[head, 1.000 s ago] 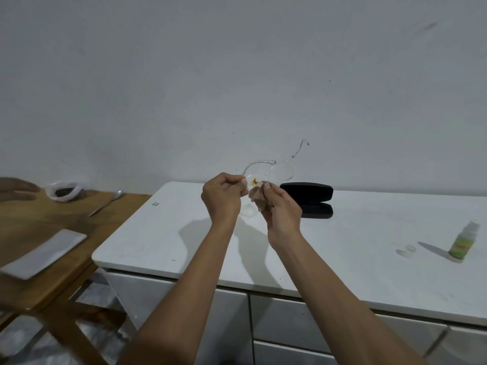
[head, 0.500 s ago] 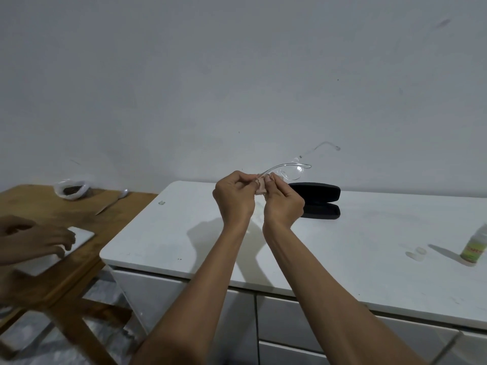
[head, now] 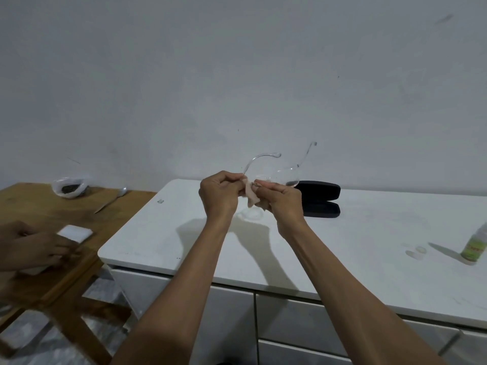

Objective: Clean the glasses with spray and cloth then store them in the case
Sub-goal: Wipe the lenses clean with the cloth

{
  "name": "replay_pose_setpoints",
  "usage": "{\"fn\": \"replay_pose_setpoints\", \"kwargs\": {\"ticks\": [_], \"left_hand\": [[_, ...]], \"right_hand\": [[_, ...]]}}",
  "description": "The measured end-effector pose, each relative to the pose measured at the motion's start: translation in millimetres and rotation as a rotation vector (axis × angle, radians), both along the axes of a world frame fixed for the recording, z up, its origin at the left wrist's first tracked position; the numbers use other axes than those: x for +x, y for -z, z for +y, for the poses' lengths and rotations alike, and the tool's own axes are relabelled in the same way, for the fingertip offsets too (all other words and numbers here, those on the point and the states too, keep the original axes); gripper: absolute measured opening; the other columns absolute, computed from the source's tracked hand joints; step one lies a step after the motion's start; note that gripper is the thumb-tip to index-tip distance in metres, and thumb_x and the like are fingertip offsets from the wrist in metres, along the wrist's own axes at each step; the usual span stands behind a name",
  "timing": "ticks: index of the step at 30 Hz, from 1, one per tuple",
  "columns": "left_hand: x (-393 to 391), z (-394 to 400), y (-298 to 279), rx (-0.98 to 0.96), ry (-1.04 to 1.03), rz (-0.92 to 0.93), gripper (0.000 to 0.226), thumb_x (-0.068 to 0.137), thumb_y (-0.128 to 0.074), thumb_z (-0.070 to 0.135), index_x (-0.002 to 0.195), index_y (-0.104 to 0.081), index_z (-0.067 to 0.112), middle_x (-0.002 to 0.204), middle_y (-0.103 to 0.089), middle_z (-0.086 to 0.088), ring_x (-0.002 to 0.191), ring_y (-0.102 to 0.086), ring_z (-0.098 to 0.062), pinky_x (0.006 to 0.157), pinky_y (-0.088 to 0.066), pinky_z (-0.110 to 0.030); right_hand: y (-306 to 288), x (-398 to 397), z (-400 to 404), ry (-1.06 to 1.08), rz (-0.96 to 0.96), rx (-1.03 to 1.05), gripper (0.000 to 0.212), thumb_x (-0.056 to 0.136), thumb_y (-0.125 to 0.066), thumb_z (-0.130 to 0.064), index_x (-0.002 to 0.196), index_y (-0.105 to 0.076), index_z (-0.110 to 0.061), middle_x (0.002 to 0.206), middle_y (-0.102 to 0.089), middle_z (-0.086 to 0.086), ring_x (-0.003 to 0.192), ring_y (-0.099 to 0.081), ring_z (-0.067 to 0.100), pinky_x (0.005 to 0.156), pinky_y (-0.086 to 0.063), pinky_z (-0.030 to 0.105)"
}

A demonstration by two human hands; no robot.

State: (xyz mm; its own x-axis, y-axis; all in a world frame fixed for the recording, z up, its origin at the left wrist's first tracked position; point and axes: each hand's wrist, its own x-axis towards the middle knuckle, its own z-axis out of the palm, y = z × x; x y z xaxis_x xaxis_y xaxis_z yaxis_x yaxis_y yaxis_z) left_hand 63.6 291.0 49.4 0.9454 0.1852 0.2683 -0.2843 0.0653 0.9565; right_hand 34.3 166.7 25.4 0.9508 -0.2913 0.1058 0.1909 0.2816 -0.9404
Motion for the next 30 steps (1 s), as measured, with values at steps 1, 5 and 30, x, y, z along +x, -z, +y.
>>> {"fn": "replay_pose_setpoints", "kwargs": {"ticks": [1, 5, 30], "left_hand": [[0, 2, 1, -0.004, 0.000, 0.014, 0.012, 0.075, -0.076, -0.015, 0.079, -0.076, -0.003, 0.075, -0.076, -0.014, 0.068, -0.075, -0.025, 0.069, -0.064, -0.036], [0, 2, 4, 0.006, -0.011, 0.032, 0.011, 0.074, -0.077, -0.014, 0.080, -0.075, -0.005, 0.072, -0.076, -0.010, 0.064, -0.074, -0.022, 0.072, -0.065, -0.037], [-6, -17, -5, -0.037, -0.014, -0.081, 0.016, 0.080, -0.070, -0.016, 0.077, -0.072, 0.000, 0.073, -0.076, -0.011, 0.069, -0.076, -0.027, 0.074, -0.065, -0.045]], "right_hand": [[1, -3, -3, -0.027, 0.003, -0.051, 0.005, 0.085, -0.077, -0.003, 0.087, -0.082, -0.005, 0.078, -0.071, 0.029, 0.069, -0.067, 0.024, 0.075, -0.050, 0.037], [2, -6, -6, 0.136, -0.009, -0.164, 0.009, 0.080, -0.080, -0.005, 0.079, -0.083, -0.013, 0.077, -0.079, 0.008, 0.074, -0.075, 0.020, 0.074, -0.057, 0.035], [-12, 14, 1, 0.065, -0.097, 0.073, 0.013, 0.088, -0.072, 0.003, 0.098, -0.080, 0.001, 0.083, -0.078, 0.003, 0.079, -0.074, 0.019, 0.077, -0.059, 0.026]]}}
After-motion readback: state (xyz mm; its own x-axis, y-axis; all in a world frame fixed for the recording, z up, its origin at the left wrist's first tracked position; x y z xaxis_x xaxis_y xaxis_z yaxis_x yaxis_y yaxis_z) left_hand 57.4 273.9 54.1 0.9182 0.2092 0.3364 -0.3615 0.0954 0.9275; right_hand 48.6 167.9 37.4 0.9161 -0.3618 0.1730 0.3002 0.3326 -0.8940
